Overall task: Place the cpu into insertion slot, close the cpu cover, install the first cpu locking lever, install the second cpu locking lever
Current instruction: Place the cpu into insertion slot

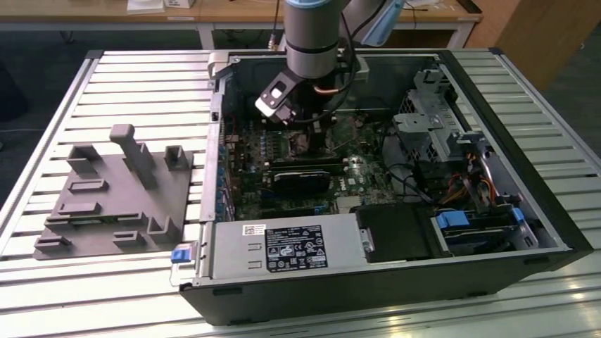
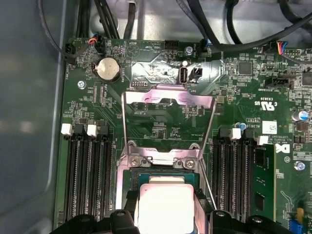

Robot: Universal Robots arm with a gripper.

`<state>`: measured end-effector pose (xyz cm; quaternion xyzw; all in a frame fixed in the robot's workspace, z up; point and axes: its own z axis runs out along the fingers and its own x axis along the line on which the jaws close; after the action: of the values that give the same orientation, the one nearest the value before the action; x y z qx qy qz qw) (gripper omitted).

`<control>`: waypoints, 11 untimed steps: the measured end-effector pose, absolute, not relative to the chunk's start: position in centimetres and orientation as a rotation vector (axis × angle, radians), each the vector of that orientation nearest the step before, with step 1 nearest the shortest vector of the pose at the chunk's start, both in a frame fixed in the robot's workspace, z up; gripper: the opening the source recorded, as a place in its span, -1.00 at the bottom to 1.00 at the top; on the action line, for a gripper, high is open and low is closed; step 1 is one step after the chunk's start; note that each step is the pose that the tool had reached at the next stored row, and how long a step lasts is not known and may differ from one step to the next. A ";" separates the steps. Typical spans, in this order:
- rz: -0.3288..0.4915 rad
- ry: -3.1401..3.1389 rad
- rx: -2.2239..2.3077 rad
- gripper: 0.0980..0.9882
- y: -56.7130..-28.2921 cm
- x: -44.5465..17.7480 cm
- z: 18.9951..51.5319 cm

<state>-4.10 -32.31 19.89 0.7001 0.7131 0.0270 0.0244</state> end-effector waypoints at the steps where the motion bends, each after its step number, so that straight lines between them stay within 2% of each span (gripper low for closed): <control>1: 0.083 2.206 2.166 -0.02 -32.3 -4.1 19.8; 11: 0.078 2.208 2.168 -0.02 -32.1 -4.1 19.4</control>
<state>-4.11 -32.09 19.36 0.7002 0.7131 0.0253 0.0232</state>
